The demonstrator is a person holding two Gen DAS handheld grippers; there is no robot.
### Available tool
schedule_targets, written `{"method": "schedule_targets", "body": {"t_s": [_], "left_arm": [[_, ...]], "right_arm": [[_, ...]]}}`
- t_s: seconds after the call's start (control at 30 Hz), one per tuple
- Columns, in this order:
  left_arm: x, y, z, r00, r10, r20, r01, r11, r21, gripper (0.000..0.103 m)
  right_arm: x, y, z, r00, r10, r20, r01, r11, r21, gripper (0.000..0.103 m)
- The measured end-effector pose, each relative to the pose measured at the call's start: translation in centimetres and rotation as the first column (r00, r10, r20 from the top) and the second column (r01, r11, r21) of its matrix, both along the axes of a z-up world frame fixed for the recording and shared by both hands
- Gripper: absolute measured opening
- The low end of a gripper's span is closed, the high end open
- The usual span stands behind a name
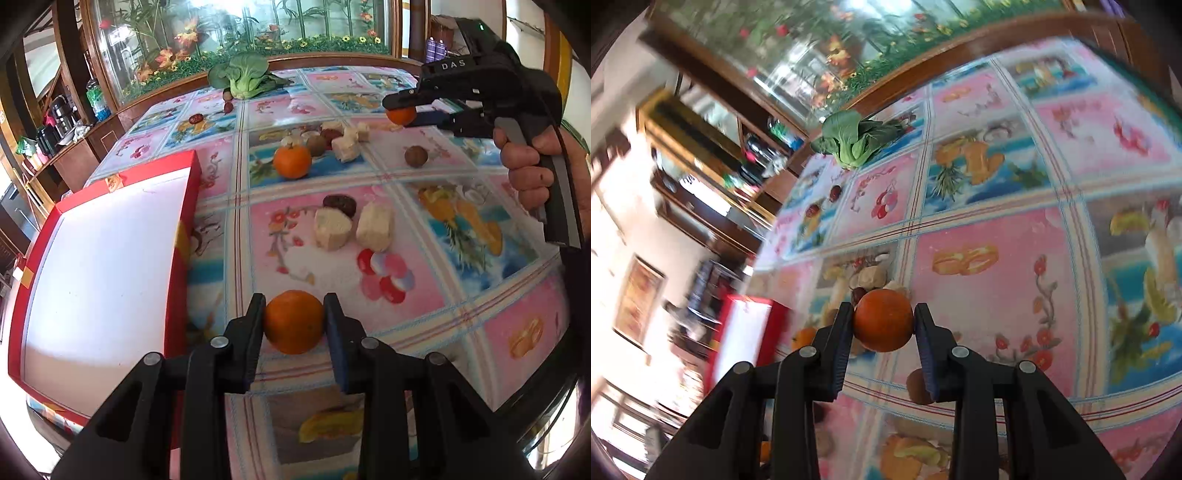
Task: Organize fruits
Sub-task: 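Carry both oranges over the tray and open both grippers to drop them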
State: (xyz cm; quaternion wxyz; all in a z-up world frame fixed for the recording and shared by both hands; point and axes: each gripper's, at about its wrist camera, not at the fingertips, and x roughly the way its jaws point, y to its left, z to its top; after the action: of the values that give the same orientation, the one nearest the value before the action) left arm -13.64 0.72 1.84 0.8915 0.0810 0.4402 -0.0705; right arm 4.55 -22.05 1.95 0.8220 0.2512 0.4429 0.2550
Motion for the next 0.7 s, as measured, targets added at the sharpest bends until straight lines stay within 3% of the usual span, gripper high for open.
{"method": "schedule_targets", "body": {"t_s": [0.13,0.27,0.4,0.5,0.57,0.7], "left_arm": [[0.9,-0.8,1.6,1.000,0.016,0.022,-0.015,1.000,-0.022,0.034],[1.7,-1.6,4.9,0.992,0.039,0.116,-0.034,0.999,-0.041,0.034],[2.5,-1.5,7.8,0.975,0.090,0.205,-0.082,0.995,-0.049,0.034],[2.8,-0.4,9.6,0.952,0.161,0.261,-0.157,0.987,-0.038,0.034],[2.6,1.0,10.2,0.941,0.200,0.272,-0.190,0.980,-0.061,0.034],[1.4,4.8,10.2,0.921,0.274,0.278,-0.265,0.962,-0.070,0.034]], "right_arm": [[0.2,0.0,-0.4,0.999,0.033,-0.036,-0.029,0.993,0.115,0.032],[-0.6,1.1,0.5,0.996,0.090,0.011,-0.091,0.980,0.176,0.032],[-2.7,3.6,2.4,0.979,0.150,0.137,-0.164,0.982,0.098,0.032],[-4.8,6.0,3.6,0.948,0.188,0.258,-0.186,0.982,-0.035,0.032],[-5.9,7.3,3.9,0.923,0.208,0.323,-0.171,0.976,-0.138,0.032],[-6.6,8.5,3.5,0.899,0.232,0.371,-0.154,0.962,-0.226,0.032]]}}
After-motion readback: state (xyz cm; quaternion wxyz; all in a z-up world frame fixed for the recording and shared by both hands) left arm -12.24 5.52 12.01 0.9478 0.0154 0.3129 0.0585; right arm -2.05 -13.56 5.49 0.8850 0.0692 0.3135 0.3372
